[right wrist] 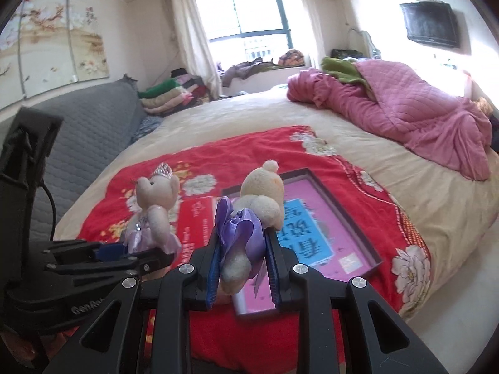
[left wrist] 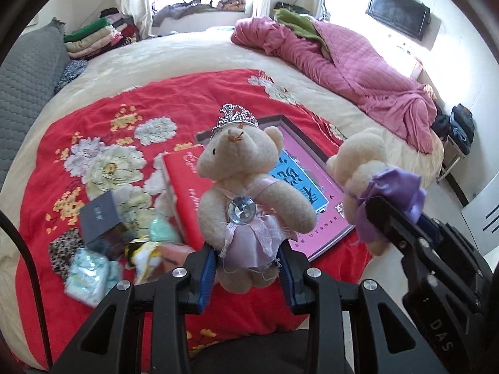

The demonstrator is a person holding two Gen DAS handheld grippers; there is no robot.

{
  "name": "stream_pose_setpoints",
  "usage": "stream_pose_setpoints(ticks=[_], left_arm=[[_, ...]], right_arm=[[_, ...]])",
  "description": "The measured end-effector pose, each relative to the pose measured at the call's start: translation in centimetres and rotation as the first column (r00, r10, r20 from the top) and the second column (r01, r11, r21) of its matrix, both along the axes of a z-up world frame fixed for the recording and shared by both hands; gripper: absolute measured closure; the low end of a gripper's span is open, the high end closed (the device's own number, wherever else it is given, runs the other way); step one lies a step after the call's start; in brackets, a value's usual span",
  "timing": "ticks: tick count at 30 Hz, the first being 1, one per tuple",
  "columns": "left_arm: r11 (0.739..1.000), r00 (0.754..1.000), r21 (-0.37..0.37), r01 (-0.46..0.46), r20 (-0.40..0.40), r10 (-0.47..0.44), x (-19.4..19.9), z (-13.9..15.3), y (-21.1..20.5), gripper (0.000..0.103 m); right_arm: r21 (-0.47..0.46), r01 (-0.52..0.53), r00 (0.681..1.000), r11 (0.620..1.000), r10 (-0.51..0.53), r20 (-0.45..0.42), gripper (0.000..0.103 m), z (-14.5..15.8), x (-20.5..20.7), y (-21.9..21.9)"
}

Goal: Organize soft objects
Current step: 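Carry both held bears up and over toward the tray with the pink book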

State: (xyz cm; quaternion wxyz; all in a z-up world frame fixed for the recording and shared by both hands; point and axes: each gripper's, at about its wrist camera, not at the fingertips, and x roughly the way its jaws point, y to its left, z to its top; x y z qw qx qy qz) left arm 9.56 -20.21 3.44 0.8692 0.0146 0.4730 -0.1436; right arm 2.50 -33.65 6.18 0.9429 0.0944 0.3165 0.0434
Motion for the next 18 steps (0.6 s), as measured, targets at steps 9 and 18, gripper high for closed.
stream_pose_setpoints(ticks=[9, 18], left_arm=[[0.998, 0.997, 0.041, 0.045, -0.059, -0.042, 2.2, -3.1, -4.1, 0.067], [0.99, 0.988, 0.096, 0.105, -0.123, -0.093, 4.2, -6.5, -7.7, 0.067]], right_arm=[[0.039, 0.059, 0.998, 0.998, -0.058, -0.024, 0.076, -1.7, 1.4, -4.4], [0.108, 0.118, 0.991, 0.987, -0.11, -0.078, 0.077, -4.5, 3.8, -9.6]])
